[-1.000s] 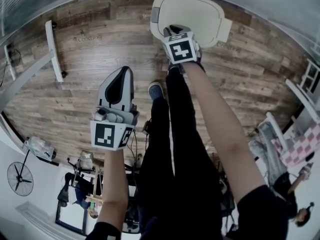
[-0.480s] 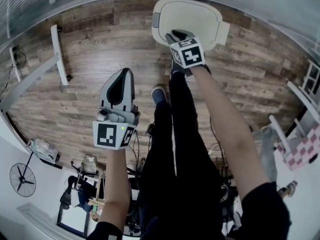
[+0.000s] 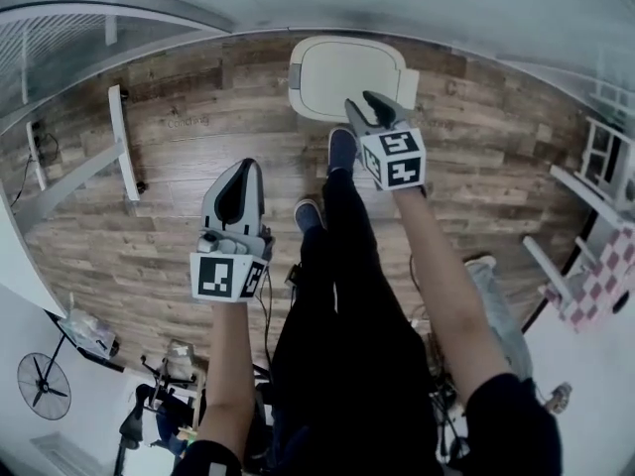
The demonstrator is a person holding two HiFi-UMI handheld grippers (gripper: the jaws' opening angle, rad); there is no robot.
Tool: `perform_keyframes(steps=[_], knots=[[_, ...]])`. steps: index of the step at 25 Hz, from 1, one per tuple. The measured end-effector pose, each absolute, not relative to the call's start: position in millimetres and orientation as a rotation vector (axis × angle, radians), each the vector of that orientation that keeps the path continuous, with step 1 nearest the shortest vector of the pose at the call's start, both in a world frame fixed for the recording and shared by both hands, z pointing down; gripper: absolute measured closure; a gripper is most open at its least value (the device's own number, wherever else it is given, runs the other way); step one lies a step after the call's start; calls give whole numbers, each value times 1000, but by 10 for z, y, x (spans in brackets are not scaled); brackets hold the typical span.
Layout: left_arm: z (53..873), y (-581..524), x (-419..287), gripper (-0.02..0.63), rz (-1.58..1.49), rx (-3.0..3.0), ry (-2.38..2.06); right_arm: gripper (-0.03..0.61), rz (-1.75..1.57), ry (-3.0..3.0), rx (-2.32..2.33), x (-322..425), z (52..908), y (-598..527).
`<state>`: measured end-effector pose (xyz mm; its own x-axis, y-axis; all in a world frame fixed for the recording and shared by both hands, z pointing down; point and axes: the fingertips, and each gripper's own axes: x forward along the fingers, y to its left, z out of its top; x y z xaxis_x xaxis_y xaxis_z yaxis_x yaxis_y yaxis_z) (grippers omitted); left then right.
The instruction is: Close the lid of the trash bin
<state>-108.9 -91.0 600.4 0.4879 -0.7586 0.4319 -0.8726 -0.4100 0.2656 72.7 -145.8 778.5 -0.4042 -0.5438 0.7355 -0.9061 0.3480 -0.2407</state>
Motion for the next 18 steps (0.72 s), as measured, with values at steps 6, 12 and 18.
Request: perform_keyframes(steps=[6,12,18], knots=[[5696,-758,-1086,606,385,2294,-1332,545,716,-2115,1436,1064,6754,-1202],[5287,-614,-1255,606,323,2290,-1375,572,616,-2164,1541,1161,5863,-991],[4739,-532,-1264,606,268,2369,-1377,573,640,-2172,1725,1283,4984,-786]])
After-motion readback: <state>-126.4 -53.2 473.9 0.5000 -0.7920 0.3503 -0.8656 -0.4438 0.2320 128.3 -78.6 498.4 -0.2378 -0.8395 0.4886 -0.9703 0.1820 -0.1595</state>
